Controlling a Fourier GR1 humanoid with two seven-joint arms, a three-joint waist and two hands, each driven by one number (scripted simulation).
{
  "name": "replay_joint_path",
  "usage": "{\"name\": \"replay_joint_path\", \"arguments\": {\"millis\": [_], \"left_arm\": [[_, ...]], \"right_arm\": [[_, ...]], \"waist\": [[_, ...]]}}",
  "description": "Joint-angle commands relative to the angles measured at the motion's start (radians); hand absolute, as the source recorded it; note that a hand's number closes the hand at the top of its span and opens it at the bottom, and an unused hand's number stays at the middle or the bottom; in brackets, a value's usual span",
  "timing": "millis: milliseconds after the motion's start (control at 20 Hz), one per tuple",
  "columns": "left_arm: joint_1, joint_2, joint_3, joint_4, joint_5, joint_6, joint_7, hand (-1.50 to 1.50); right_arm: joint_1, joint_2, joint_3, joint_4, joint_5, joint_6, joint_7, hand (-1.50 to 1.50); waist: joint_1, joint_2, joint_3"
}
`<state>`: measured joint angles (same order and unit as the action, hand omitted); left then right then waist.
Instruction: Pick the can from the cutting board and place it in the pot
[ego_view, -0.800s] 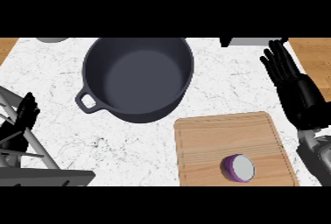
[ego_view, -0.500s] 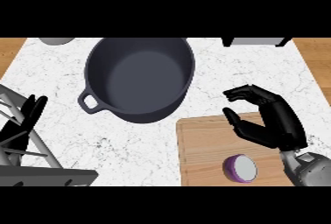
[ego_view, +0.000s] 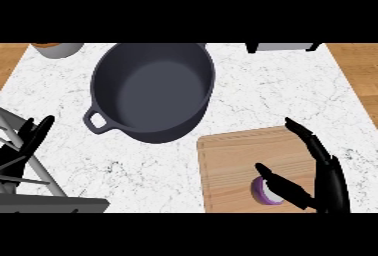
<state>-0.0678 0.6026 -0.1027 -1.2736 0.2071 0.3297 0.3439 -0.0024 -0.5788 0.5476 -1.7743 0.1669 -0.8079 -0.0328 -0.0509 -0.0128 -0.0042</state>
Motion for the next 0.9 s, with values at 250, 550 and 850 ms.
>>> {"name": "replay_joint_path", "arguments": {"millis": [250,550,850], "left_arm": [[-0.009,0.000,-0.025,-0.085,-0.039,-0.009,-0.028,0.00],[-0.043,-0.009,-0.035,-0.104,-0.052,0.001,0.012,0.00],[-0.076,-0.015,-0.032,-0.084,-0.038,-0.033,0.036,0.00]], "right_arm": [[0.220,-0.246,0.028,-0.192,0.337,0.030,0.343,-1.50],[0.268,-0.368,0.051,-0.364,0.452,0.257,0.643,-1.50],[0.279,-0.461,0.120,-0.584,0.408,0.550,0.932,-1.50]], "waist": [[0.009,-0.002,-0.007],[0.017,0.001,-0.008],[0.040,0.009,-0.006]]}}
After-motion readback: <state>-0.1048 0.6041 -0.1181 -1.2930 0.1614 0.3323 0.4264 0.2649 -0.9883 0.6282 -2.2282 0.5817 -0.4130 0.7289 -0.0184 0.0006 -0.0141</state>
